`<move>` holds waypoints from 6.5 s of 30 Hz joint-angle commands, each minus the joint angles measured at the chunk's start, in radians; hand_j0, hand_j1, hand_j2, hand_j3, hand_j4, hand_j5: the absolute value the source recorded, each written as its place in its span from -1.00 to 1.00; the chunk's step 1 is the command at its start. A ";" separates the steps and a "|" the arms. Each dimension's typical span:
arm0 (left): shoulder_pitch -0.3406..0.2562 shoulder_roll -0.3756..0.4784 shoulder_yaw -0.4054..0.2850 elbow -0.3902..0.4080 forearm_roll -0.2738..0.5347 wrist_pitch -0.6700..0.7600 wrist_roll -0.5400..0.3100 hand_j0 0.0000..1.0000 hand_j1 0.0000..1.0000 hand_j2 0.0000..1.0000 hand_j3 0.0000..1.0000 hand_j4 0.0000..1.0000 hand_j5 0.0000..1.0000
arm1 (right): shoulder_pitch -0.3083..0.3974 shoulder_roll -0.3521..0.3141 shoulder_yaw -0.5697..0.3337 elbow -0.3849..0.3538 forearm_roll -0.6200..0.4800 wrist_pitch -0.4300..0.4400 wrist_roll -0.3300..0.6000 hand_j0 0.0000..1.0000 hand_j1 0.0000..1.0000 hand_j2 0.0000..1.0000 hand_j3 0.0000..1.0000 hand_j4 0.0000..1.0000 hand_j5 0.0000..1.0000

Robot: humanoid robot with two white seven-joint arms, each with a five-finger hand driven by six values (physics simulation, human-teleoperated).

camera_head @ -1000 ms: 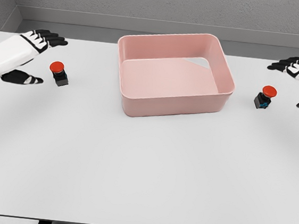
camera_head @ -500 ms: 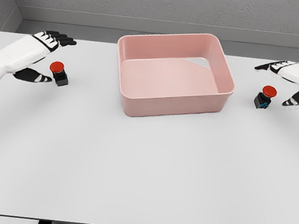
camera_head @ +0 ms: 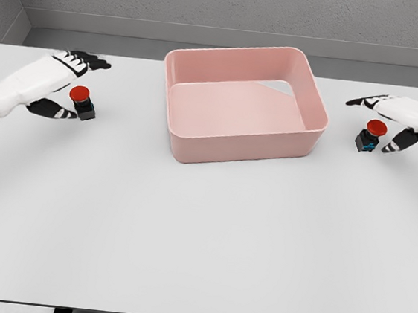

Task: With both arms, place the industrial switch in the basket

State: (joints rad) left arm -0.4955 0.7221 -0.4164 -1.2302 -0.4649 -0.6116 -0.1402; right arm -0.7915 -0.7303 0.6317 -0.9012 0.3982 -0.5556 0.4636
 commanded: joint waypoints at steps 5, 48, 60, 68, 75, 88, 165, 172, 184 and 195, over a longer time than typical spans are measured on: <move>-0.008 -0.016 -0.012 0.043 0.002 0.001 0.001 1.00 1.00 1.00 1.00 1.00 1.00 | 0.000 0.012 -0.001 0.027 0.008 0.002 0.000 0.67 0.67 0.67 0.67 0.67 0.67; -0.120 -0.089 -0.091 0.245 0.003 0.001 -0.010 1.00 1.00 1.00 1.00 1.00 1.00 | -0.041 -0.057 -0.012 -0.093 0.031 -0.021 0.024 -0.10 -0.10 -0.10 -0.10 -0.10 -0.10; -0.121 -0.099 -0.097 0.285 0.003 0.001 -0.010 0.89 0.89 0.89 0.89 0.89 0.89 | -0.098 -0.077 -0.010 -0.179 0.034 -0.021 0.050 -0.09 -0.09 -0.09 -0.09 -0.09 -0.09; -0.121 -0.093 -0.094 0.290 0.006 0.001 -0.026 0.47 0.47 0.47 0.47 0.47 0.47 | -0.147 -0.075 -0.009 -0.266 0.033 -0.012 0.101 -0.09 -0.09 -0.09 -0.09 -0.09 -0.09; -0.123 -0.092 -0.090 0.305 0.008 0.001 -0.026 0.34 0.34 0.34 0.34 0.34 0.34 | -0.158 -0.072 -0.007 -0.335 0.033 -0.010 0.113 -0.09 -0.09 -0.09 -0.09 -0.09 -0.09; -0.123 -0.092 -0.088 0.311 0.015 0.001 -0.027 0.04 0.04 0.04 0.04 0.04 0.04 | -0.202 0.037 0.002 -0.338 0.048 -0.006 0.147 -0.09 -0.09 -0.09 -0.09 -0.09 -0.09; -0.279 -0.342 -0.157 0.005 0.060 0.001 -0.096 0.05 0.05 0.05 0.05 0.05 0.05 | 0.472 -0.103 -0.564 -0.786 0.123 -0.055 0.135 1.00 1.00 1.00 1.00 1.00 1.00; -0.307 -0.389 -0.180 0.014 0.055 0.001 -0.113 0.07 0.07 0.07 0.07 0.07 0.07 | 0.489 -0.100 -0.593 -0.785 0.123 -0.055 0.136 1.00 1.00 1.00 1.00 1.00 1.00; -0.337 -0.421 -0.193 0.018 0.066 0.001 -0.105 1.00 1.00 1.00 1.00 1.00 1.00 | 0.491 -0.100 -0.596 -0.782 0.123 -0.055 0.136 1.00 1.00 1.00 1.00 1.00 1.00; -0.380 -0.463 -0.171 0.089 0.064 0.001 -0.102 1.00 1.00 1.00 1.00 1.00 1.00 | 0.499 -0.098 -0.596 -0.782 0.123 -0.055 0.135 1.00 1.00 1.00 1.00 1.00 1.00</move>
State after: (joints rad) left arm -0.8759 0.2639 -0.5963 -1.1473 -0.4069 -0.6121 -0.2432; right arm -0.2930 -0.8279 0.0354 -1.6827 0.5263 -0.6137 0.5993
